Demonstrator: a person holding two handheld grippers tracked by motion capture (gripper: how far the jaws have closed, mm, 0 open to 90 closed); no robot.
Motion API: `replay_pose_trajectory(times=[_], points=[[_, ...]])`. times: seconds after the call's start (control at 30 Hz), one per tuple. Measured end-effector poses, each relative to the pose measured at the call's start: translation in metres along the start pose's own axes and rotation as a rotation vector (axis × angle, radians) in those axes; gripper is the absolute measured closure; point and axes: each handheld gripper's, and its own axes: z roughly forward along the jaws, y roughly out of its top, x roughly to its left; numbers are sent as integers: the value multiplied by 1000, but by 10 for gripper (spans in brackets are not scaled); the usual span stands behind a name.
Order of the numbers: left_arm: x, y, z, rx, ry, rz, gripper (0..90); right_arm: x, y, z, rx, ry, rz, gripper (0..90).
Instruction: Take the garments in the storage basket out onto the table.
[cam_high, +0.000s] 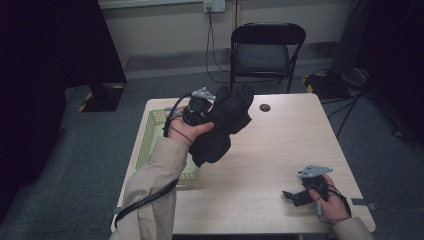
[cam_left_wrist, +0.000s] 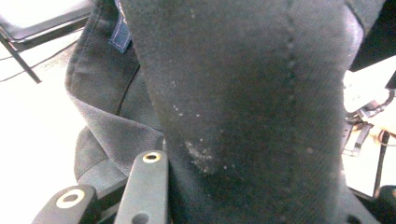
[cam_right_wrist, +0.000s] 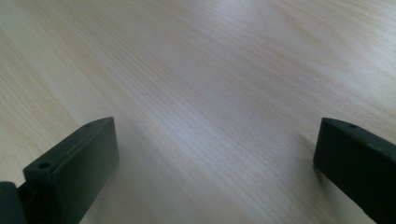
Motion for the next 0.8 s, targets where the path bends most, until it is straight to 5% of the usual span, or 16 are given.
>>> replay_pose_trajectory(times=[0.8], points=[[-21,-5,43,-10,-96,8,648,0,0,0,-1,0,-1,0]])
